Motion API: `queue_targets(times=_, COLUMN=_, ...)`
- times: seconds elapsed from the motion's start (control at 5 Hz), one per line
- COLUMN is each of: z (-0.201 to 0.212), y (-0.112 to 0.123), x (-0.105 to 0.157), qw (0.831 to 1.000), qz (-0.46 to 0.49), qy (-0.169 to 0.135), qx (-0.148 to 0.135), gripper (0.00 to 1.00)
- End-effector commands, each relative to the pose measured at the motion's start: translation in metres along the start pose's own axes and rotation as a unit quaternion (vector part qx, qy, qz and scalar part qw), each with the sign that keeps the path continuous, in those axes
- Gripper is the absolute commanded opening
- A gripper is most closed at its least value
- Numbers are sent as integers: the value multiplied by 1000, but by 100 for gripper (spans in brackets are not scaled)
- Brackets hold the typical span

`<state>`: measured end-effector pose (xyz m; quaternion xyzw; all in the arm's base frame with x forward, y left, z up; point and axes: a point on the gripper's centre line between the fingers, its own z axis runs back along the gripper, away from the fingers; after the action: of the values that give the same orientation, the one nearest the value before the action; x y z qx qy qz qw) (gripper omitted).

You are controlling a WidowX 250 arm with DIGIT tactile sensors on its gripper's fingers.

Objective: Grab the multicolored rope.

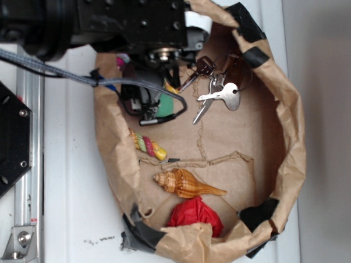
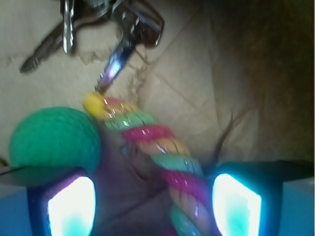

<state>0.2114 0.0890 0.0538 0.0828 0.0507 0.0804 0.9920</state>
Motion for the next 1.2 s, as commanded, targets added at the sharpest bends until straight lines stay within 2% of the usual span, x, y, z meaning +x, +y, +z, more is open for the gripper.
queue_targets(times=0.0, z=1, y=17, x=-4, qw=997, qz=53, qy=-32, qx=40, gripper=100)
queue_targets(times=0.2, z=-23, y=12, x=-3, qw=996, qz=34, qy=-11, qx=87, gripper=100)
queue_targets(times=0.4, z=-30, y=10, x=-1, qw=996, qz=9, qy=-8, qx=92, gripper=100)
queue_targets(times=0.6, z=-32, y=8, x=-3, qw=997, qz=4, qy=-7, qx=83, gripper=0)
queue_targets(times=0.8, z=-32, y=7, x=-4, qw=998, qz=-4, qy=-6, qx=70, gripper=0)
queue_targets(times=1.0, z=-31, y=6, x=-4, qw=997, qz=-17, qy=-10, qx=71, gripper=0)
